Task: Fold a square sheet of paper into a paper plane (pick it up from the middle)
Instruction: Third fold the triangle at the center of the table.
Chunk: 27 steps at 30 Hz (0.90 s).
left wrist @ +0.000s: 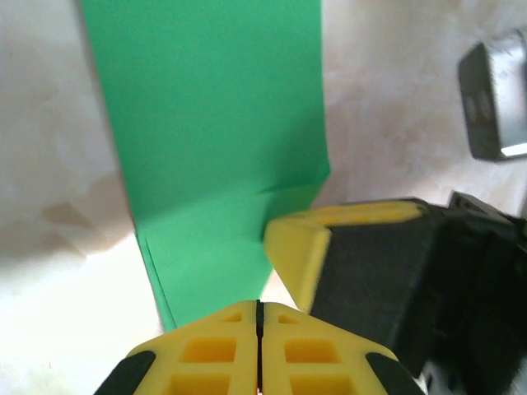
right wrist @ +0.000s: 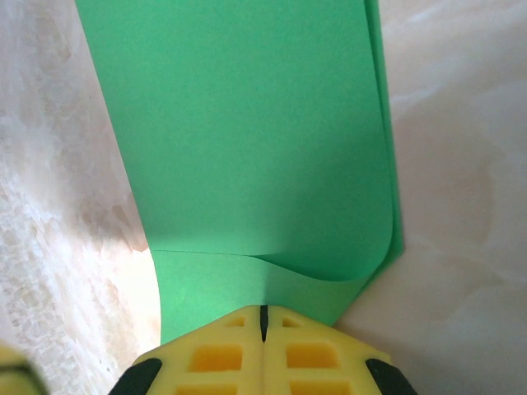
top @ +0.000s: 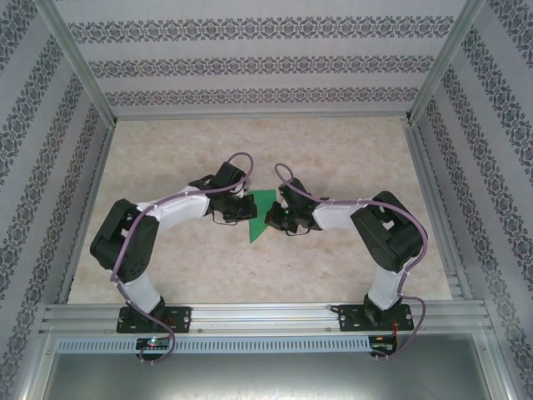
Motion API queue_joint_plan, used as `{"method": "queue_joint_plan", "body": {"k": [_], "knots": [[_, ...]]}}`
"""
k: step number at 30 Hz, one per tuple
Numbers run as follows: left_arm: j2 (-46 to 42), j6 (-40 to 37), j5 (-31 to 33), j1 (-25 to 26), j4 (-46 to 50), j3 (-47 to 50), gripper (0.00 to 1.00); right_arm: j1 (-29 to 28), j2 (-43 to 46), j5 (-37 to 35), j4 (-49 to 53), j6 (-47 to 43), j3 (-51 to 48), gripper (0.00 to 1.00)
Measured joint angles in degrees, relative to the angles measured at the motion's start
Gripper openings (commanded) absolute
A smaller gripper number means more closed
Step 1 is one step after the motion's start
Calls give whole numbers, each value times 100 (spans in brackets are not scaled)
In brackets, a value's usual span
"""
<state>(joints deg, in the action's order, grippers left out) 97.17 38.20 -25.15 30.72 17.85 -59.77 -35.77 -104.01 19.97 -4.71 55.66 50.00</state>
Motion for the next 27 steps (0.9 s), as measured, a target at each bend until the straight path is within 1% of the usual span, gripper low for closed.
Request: {"method": "queue_joint_plan", "body": {"k": [3,8,12,17,27], "knots": [[-116,151,-13,70,-92,146,8,0,0,0,0,17,0,0],[7,398,-164,245,-323,334,4,0,-4,0,-2,101,0,0],[254,522,-302,372,-433,433,3,0,-4,0,-2,125,0,0],[444,586,-358,407,-479,522,3,0,-9,2,-7,142,0,0],[369,581,-326,411,-719,793,3,0,-22,4,-28,144,2,0]]}}
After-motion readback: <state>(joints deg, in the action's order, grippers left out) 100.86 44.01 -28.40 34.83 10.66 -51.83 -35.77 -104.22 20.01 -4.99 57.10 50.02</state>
